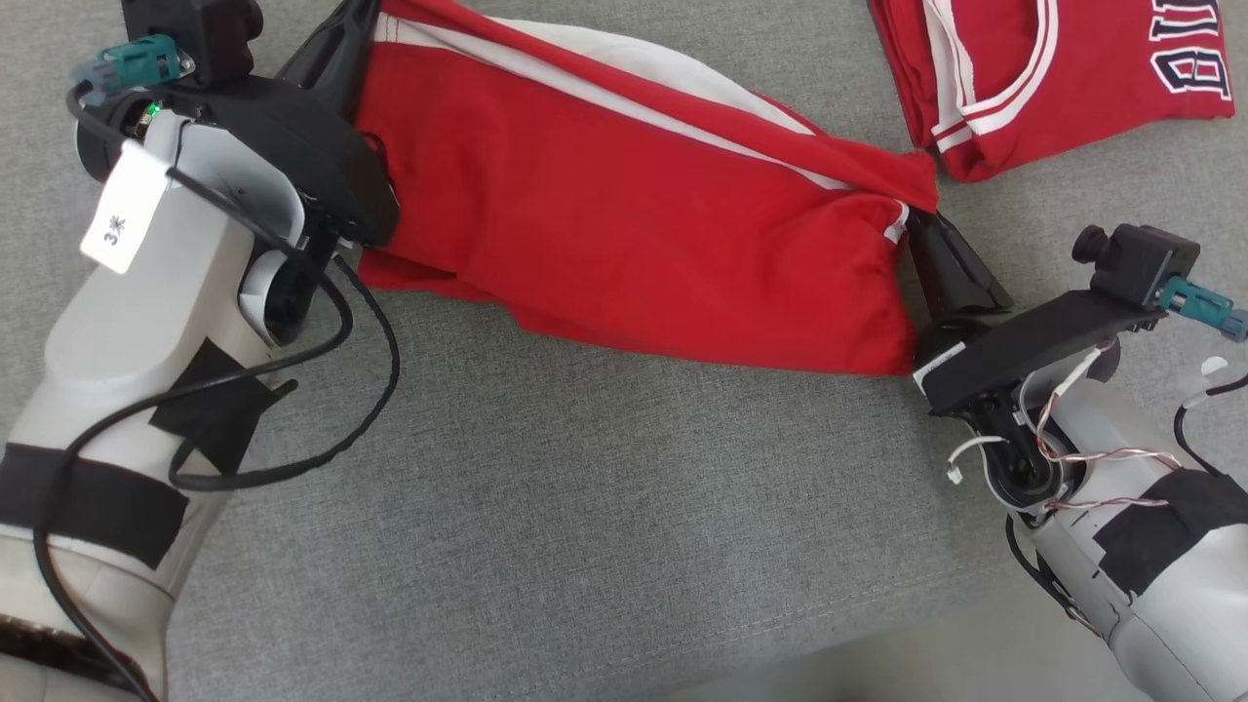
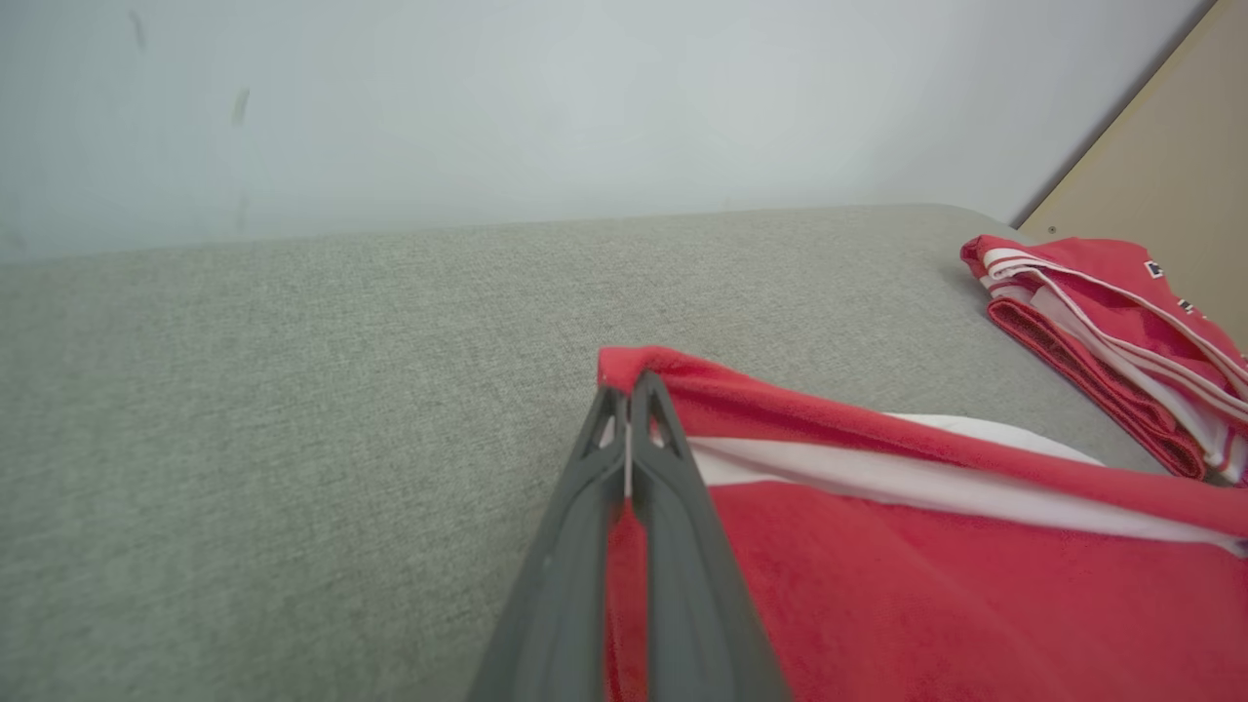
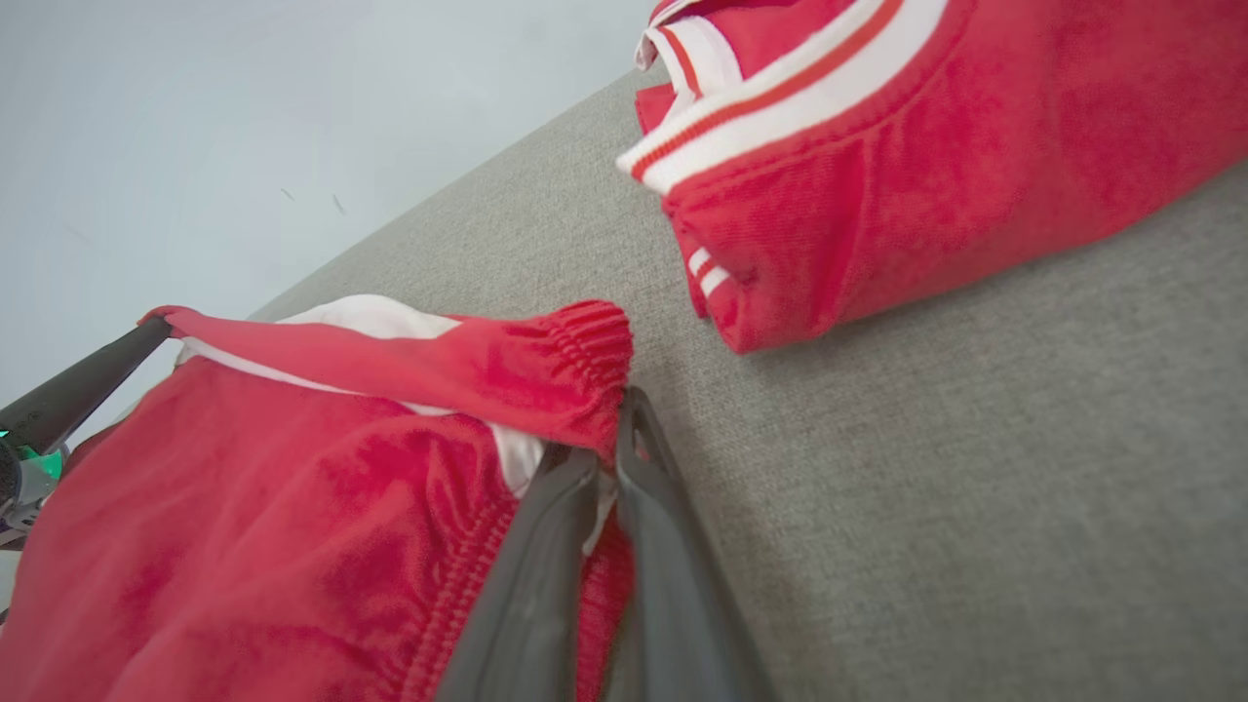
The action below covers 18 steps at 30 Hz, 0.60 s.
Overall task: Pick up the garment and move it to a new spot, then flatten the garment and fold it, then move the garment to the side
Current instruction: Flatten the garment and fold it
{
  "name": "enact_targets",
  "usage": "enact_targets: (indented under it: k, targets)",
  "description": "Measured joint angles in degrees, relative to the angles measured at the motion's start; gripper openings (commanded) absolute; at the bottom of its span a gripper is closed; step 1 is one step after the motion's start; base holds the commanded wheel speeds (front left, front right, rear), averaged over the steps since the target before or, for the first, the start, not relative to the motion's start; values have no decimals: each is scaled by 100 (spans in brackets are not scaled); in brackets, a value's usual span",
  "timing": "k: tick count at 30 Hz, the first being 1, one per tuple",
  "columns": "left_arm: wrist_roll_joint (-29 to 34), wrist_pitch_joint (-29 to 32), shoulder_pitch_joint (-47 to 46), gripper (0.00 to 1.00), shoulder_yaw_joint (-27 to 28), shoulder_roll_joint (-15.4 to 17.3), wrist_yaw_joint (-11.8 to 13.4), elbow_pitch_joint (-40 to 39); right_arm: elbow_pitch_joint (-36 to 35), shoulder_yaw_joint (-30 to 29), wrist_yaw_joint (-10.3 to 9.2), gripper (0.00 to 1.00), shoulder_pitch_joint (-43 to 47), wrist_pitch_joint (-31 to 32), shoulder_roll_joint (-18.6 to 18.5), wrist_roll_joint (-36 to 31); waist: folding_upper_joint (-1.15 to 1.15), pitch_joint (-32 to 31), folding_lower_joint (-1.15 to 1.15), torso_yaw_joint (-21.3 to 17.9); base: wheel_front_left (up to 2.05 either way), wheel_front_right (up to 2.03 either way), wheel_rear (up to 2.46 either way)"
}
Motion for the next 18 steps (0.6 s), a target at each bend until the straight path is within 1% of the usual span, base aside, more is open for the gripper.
enact_targets:
  k: [2,3,4,5,11,13,18]
  targets:
    - [1,1,-70,0,-24,-24,-38,178,73,29,0,46,-57,0,24,-1,0,16,0,-19,0,0,0]
    - [1,-2,-92,29,-27,-33,-49,263,118,42,0,91,-68,-2,31,-1,0,13,0,-22,0,0,0]
    - [1,-5,-104,75,-31,-51,-52,350,145,53,0,100,-78,-5,38,-2,0,3,0,-22,0,0,0]
    - [1,-8,-111,100,-35,-75,-71,427,168,70,-2,100,-79,-5,42,-2,0,-10,0,-20,0,0,0]
    - [-21,-259,-186,100,-5,-194,-101,681,332,146,-29,100,-58,-32,-25,-1,0,-135,0,27,0,0,0]
    - [-51,-348,-183,100,11,-203,-141,769,336,193,-29,100,-57,-33,-20,0,0,-201,0,46,0,0,0]
    - [-93,-517,-96,100,7,-193,-144,869,301,283,-27,100,-16,-51,-70,10,0,-415,0,100,0,0,0]
